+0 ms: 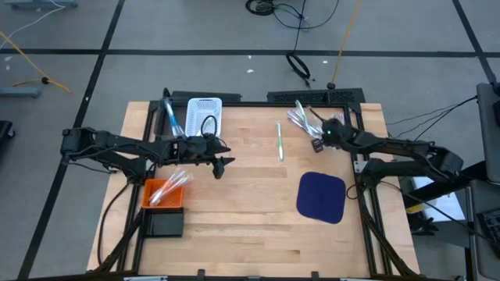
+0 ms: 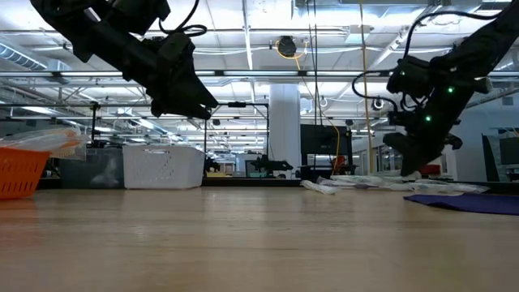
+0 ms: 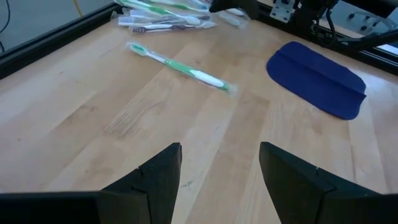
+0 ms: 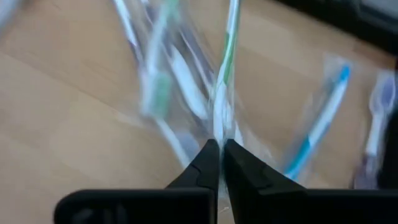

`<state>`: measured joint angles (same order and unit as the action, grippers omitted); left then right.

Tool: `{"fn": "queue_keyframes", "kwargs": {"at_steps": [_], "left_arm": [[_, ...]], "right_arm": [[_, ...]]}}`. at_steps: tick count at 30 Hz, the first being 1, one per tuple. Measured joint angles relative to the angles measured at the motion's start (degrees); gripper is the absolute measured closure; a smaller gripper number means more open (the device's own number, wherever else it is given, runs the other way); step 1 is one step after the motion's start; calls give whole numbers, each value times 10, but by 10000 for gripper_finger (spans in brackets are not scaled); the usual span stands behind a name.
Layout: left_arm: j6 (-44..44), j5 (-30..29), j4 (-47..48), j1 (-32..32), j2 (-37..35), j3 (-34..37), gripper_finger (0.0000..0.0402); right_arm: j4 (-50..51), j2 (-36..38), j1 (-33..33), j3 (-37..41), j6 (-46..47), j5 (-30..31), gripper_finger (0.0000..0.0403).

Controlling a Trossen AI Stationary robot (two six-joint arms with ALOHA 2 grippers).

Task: Pick & Place Toothbrushes
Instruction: Put the green toothbrush into the white bin

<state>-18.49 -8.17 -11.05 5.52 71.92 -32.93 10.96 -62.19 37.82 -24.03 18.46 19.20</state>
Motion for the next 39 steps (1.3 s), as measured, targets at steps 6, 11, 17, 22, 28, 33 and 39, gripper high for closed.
{"fn": "queue_keyframes", "kwargs": {"at_steps": [6,11,17,22,28,33,39], "left_arm": [[-8,-5,-17,0,0,0,185],[-15,-9,-49,-4,0,0,185],[-15,-9,-114,-15,0,0,185],[-13,-10,-190,-19,0,0,185],[-7,-10,-267,-19,0,0,185],[5,-10,-302,-23,1,0,185],[33,-10,-336,-42,1,0,185]], "right_arm": [[-10,43,-40,-26,4,-27,400],[-83,88,-93,-27,22,-81,400],[-210,107,-192,-27,32,-105,401],[-309,92,-274,-27,21,-104,401],[-412,45,-351,-27,-4,-70,402],[-481,-4,-386,-27,-18,-57,402],[-564,-64,-411,-27,-31,-58,403]]}}
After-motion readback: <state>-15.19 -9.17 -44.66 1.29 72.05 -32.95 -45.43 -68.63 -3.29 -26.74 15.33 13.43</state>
